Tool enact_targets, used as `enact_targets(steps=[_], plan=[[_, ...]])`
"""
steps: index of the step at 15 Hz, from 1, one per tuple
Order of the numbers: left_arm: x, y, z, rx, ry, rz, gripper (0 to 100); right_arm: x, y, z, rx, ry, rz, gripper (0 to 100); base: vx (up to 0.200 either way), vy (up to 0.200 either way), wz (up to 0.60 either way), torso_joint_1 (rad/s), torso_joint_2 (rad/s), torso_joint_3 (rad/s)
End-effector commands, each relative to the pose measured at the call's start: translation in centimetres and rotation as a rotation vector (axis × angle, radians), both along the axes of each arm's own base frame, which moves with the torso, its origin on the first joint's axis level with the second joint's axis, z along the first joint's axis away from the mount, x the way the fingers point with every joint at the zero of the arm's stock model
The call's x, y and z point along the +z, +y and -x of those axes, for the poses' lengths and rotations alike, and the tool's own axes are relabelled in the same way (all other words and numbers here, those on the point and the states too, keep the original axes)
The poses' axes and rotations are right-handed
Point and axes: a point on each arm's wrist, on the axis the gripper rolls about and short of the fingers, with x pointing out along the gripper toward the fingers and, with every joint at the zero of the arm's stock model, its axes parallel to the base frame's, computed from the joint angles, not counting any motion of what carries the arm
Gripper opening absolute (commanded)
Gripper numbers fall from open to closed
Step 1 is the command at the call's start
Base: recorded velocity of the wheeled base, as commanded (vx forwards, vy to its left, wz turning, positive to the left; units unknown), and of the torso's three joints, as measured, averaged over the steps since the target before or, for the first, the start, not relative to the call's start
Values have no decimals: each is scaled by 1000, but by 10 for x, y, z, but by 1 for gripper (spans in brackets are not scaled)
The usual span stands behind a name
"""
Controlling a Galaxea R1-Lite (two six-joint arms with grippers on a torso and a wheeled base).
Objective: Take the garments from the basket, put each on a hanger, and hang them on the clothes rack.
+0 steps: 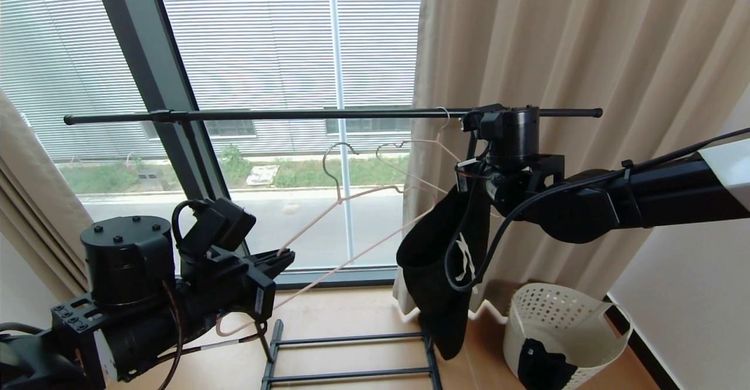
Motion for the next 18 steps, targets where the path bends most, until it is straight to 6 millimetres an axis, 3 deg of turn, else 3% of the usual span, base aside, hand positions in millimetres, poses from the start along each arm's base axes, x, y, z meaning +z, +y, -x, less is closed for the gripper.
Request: enact_targets(steps=[1, 5, 11, 18], plan=[[2, 4, 10, -4, -6, 4, 0, -1, -2, -2, -6, 1, 1, 0, 0, 0, 0, 0, 0, 0], [5, -6, 16, -50, -10, 14, 0, -5, -1, -4, -6, 8, 3, 0, 0, 0, 0, 0, 0, 0], [3, -25, -6, -64, -12, 17, 0, -8, 2, -2, -6, 13, 9, 0, 0, 0, 0, 0, 0, 0], [9, -33, -19, -21, -41, 28, 0, -13, 22, 15, 24, 23, 29, 0, 0, 0, 0, 0, 0, 0]])
